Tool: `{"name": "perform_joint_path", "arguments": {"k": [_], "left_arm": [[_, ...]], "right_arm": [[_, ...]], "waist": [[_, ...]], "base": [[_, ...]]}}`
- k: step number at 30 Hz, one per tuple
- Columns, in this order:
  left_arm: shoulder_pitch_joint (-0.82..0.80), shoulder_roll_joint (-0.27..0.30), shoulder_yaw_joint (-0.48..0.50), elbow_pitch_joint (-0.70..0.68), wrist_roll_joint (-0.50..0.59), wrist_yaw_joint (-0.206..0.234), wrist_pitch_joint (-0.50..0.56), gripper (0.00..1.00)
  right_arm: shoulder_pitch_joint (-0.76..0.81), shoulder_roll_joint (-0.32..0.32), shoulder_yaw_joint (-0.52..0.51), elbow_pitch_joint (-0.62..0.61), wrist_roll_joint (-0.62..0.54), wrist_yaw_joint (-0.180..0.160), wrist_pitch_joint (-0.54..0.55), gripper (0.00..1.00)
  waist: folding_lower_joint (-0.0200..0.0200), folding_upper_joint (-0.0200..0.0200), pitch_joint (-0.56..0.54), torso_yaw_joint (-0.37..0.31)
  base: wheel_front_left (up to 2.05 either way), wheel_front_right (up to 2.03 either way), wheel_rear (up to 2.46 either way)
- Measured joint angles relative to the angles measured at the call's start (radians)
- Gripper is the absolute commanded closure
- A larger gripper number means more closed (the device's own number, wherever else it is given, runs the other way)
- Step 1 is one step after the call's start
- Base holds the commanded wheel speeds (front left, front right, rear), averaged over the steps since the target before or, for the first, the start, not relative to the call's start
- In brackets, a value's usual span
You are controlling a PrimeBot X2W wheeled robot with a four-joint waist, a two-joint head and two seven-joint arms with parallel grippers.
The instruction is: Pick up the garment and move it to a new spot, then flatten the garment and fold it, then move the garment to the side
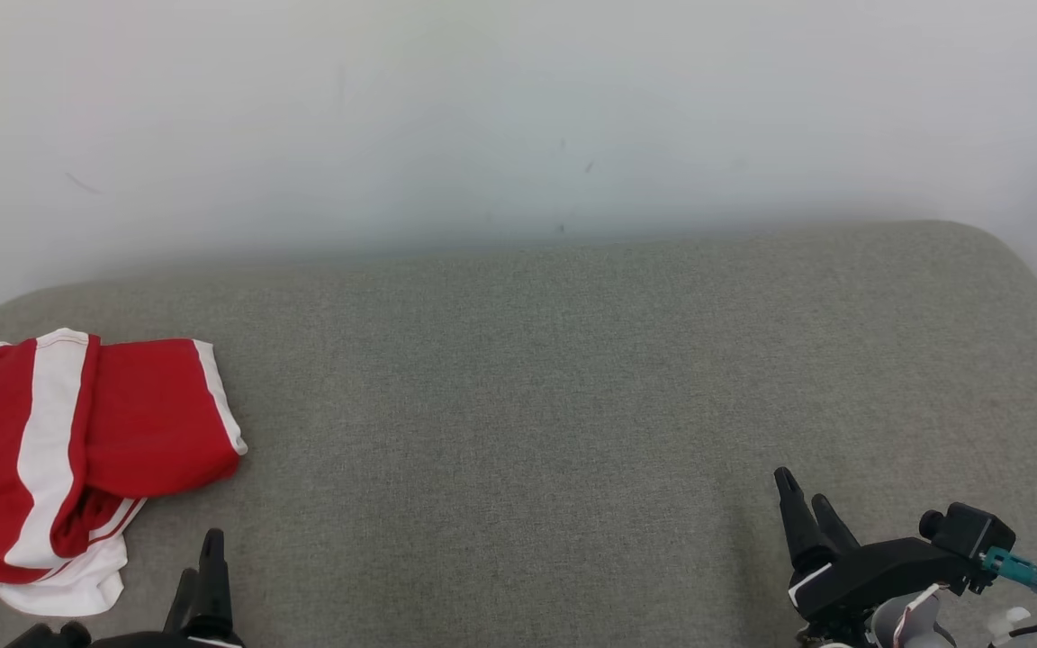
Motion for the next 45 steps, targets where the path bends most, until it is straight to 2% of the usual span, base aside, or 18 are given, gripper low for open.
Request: {"name": "perform_joint_path", "arguments": {"k": [20, 27, 36, 45], "left_arm": [[-0.043, 0.029, -0.095, 0.020, 0.299, 0.046, -0.069, 0.00], [-0.077, 0.078, -0.157, 0.019, 0.471, 0.064, -0.095, 0.00], [-0.102, 0.103, -0.233, 0.020, 0.638, 0.081, -0.114, 0.00], [-0.119, 0.123, -0.281, 0.020, 0.725, 0.080, -0.085, 0.00]], "right_arm": [[-0.020, -0.009, 0.056, 0.052, -0.268, -0.048, -0.067, 0.00], [-0.049, -0.015, 0.062, 0.064, -0.375, -0.062, -0.095, 0.00], [-0.058, -0.022, 0.074, 0.095, -0.518, -0.088, -0.114, 0.00], [-0.058, -0.029, 0.091, 0.094, -0.646, -0.111, -0.103, 0.00]], "waist": [[0.0000, 0.0001, -0.011, 0.021], [0.0000, 0.0001, -0.016, 0.031], [0.0000, 0.0000, -0.026, 0.038], [0.0000, 0.0001, -0.036, 0.036]], "base": [[0.00, 0.00, 0.00], [0.00, 0.00, 0.00], [0.00, 0.00, 0.00], [0.00, 0.00, 0.00]]}}
